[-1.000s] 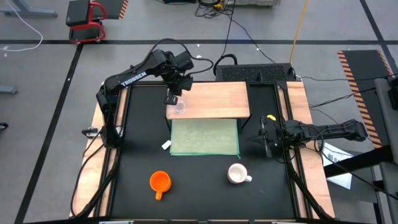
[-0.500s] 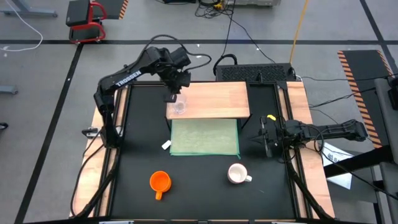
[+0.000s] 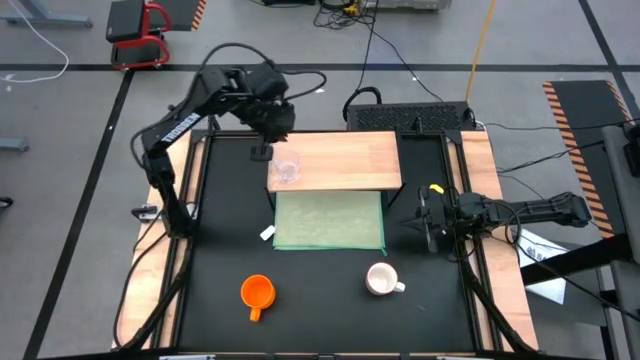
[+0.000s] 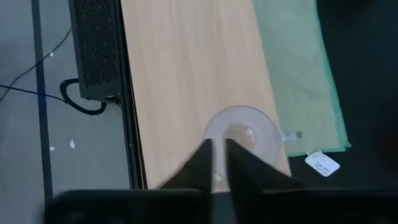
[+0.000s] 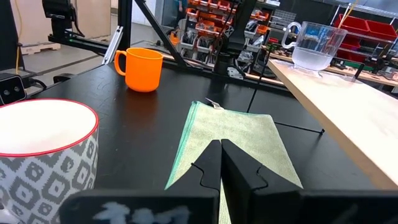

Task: Stack small to large cups/mugs on shelf
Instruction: Put the orange mug on the shelf

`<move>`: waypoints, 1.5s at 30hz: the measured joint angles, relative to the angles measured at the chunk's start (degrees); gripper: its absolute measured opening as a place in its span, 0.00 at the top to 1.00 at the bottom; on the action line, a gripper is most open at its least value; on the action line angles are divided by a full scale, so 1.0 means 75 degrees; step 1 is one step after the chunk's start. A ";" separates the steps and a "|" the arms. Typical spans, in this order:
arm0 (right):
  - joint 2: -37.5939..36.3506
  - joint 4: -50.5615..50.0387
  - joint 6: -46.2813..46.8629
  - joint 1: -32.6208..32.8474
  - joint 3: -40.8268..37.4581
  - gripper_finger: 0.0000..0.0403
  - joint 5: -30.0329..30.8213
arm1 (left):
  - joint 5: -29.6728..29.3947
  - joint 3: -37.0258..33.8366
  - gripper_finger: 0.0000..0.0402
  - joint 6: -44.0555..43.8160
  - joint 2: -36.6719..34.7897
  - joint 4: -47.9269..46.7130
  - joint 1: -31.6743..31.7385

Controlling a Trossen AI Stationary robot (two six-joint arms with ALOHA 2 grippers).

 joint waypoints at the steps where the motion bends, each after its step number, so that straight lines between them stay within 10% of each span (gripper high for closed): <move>1: -0.0002 0.0003 0.0000 -0.0002 0.0000 1.00 0.0000 | 0.0011 -0.0042 0.96 -0.0098 -0.0109 0.0018 0.0000; 31: -0.0002 0.0005 0.0004 -0.0001 -0.0001 1.00 0.0000 | 0.0248 -0.6181 1.00 -0.1431 -0.4800 0.2997 -0.0908; 45: -0.0002 0.0000 0.0004 0.0001 -0.0003 1.00 0.0000 | 0.2000 -0.9646 1.00 -0.2678 -0.7309 0.5767 -0.0855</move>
